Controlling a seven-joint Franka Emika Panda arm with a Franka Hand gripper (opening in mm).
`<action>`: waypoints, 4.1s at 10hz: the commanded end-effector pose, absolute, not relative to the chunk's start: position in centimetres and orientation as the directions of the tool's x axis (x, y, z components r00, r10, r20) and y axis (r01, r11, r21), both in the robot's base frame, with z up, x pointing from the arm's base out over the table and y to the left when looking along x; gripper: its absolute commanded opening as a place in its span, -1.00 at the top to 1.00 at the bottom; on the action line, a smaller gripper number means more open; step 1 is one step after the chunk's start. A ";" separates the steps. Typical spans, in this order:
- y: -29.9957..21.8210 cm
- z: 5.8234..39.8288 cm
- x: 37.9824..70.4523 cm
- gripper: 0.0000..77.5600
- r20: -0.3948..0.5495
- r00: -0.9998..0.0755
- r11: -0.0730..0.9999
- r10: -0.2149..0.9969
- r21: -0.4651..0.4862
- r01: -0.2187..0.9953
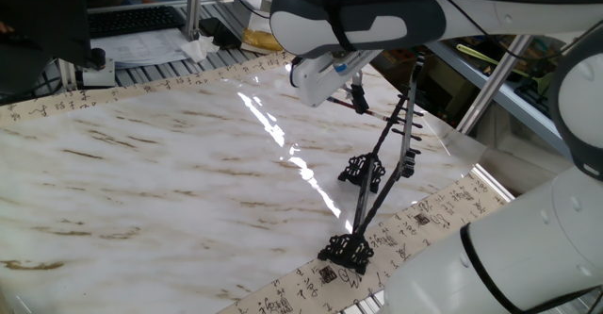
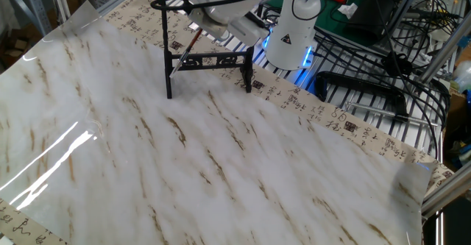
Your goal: Place the brush on the pen rack
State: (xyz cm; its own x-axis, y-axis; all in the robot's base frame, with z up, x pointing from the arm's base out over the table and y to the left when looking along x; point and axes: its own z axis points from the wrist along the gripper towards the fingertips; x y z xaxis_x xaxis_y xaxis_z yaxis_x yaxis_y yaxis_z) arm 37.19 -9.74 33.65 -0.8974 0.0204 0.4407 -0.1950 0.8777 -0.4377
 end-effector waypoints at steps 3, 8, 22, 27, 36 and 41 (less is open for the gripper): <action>-9.6 33.6 37.4 0.97 0.437 -0.899 0.888 0.023 -0.422 -0.183; -9.6 34.0 38.2 0.97 0.452 -0.892 0.894 -0.023 -0.391 -0.221; -8.7 33.4 38.9 0.97 0.497 -0.867 0.883 0.043 -0.424 -0.199; -8.4 33.2 39.0 0.97 0.505 -0.862 0.870 0.047 -0.444 -0.213; -8.8 33.8 40.0 0.97 0.513 -0.857 0.873 0.048 -0.438 -0.213; -9.1 34.0 40.6 0.97 0.510 -0.859 0.876 0.042 -0.433 -0.213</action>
State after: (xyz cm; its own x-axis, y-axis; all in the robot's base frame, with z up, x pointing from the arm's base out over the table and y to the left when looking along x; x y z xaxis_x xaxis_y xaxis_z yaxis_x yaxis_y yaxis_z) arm 40.43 -8.92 33.97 -0.8553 0.0479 0.5159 -0.2136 0.8746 -0.4353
